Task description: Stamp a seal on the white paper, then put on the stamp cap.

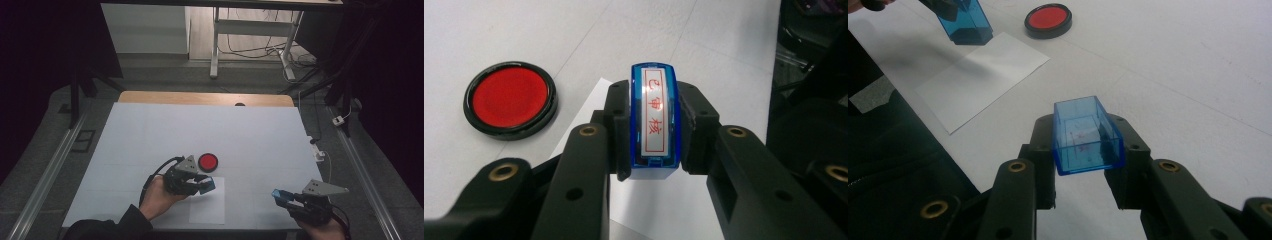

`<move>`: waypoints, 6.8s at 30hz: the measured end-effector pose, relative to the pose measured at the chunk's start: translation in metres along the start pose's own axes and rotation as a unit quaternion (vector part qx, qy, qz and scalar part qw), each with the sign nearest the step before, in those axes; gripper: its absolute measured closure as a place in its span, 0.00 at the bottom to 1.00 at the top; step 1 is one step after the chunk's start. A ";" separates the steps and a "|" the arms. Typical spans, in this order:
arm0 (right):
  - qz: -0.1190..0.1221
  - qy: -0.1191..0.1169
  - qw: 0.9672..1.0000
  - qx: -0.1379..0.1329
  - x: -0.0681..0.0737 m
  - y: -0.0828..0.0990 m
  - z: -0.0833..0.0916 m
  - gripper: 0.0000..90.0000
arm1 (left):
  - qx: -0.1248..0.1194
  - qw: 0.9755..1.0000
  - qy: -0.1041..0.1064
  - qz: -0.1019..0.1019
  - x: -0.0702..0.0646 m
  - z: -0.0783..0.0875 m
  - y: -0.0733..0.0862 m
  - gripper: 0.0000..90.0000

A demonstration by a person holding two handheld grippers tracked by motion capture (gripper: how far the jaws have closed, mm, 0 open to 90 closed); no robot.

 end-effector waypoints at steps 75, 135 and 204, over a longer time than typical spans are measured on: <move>-0.001 0.000 1.000 0.005 0.000 0.001 -0.001 0.76 | 0.056 0.998 -0.030 -0.020 -0.003 -0.033 0.020 0.78; -0.002 -0.001 1.000 0.006 -0.001 0.001 -0.001 0.76 | 0.011 1.000 0.011 0.004 0.008 -0.004 0.003 0.77; 0.026 -0.037 0.999 -0.004 0.017 -0.009 -0.005 0.76 | -0.090 0.995 0.035 0.003 -0.004 0.056 -0.004 0.77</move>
Point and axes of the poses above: each handheld gripper's, and its own axes: z roughly backward along the jaws, y roughly out of its underside, x roughly to its left, the point moved 9 cm from there along -z, roughly forward along the jaws, and after that the axes turned 5 degrees about -z, right-handed, at the moved point
